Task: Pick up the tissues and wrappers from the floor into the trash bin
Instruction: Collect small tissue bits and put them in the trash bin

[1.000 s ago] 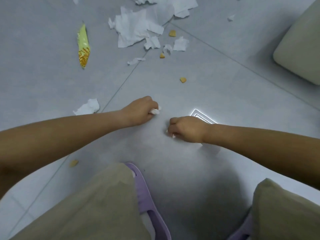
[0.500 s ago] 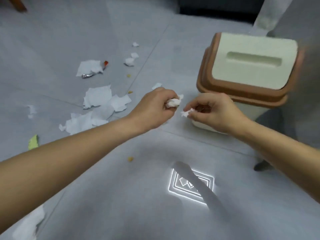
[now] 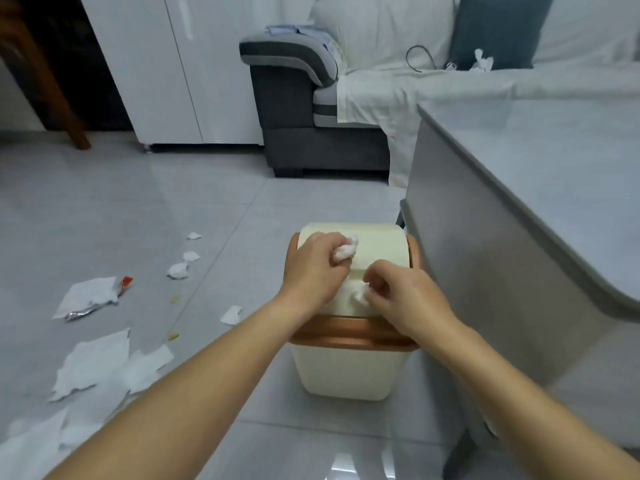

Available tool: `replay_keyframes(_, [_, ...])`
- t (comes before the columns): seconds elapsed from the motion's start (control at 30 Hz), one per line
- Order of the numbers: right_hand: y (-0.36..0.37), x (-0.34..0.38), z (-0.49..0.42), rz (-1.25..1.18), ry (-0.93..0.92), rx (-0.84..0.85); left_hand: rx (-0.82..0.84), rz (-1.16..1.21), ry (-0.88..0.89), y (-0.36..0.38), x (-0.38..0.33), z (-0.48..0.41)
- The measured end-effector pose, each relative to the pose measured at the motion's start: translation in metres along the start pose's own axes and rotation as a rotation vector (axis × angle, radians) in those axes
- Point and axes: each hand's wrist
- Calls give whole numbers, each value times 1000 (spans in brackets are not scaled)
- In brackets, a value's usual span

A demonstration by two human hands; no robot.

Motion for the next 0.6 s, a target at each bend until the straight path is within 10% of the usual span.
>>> replay_keyframes(0.6, [8,-8,-8,178,-92,39,360,-75,-114,9,32,18])
Point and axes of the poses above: each hand's wrist, its own z-axis away from the middle knuckle, its own y-axis out of the palm, x = y × z, and after that the axes turned 1 degree about x, right-handed
